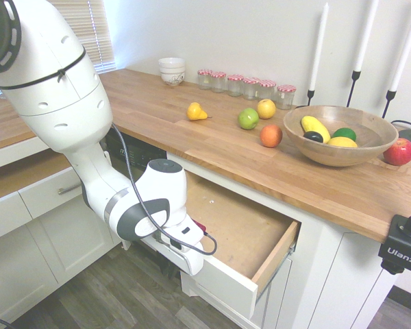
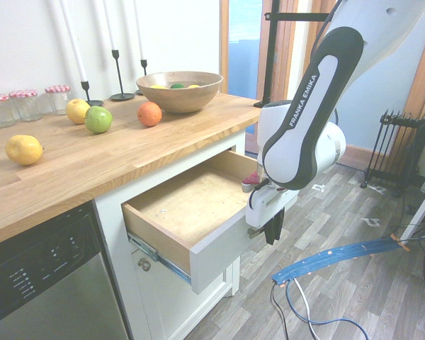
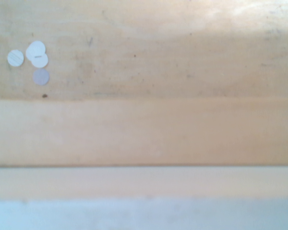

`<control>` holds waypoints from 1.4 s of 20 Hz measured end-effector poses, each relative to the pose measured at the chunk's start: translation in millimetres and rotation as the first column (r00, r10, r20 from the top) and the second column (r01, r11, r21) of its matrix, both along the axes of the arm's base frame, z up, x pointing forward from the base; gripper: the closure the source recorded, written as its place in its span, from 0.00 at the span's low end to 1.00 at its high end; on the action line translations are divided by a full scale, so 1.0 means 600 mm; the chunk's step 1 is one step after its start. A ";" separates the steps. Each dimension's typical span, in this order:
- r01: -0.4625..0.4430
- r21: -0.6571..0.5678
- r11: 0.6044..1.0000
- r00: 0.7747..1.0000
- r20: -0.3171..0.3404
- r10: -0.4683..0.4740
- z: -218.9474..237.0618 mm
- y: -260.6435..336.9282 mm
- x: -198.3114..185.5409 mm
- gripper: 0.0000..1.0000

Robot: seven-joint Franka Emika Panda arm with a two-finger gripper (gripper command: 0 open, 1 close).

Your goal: Close the drawer

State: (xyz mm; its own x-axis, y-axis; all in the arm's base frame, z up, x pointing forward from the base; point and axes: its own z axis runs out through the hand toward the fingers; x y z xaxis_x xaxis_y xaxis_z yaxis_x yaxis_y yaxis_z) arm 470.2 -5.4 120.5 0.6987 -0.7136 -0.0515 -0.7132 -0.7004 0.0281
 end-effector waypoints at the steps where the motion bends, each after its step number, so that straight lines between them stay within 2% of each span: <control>1: 0.001 0.000 1.000 1.000 0.000 -0.001 0.000 0.000 0.000 1.00; 17: 0.015 0.006 1.000 0.999 0.033 -0.016 0.009 -0.005 0.023 1.00; 22: 0.022 0.009 1.000 0.999 0.026 -0.022 0.002 -0.011 0.060 1.00; 28: 0.020 0.017 1.000 1.000 0.018 -0.020 0.002 -0.011 0.134 1.00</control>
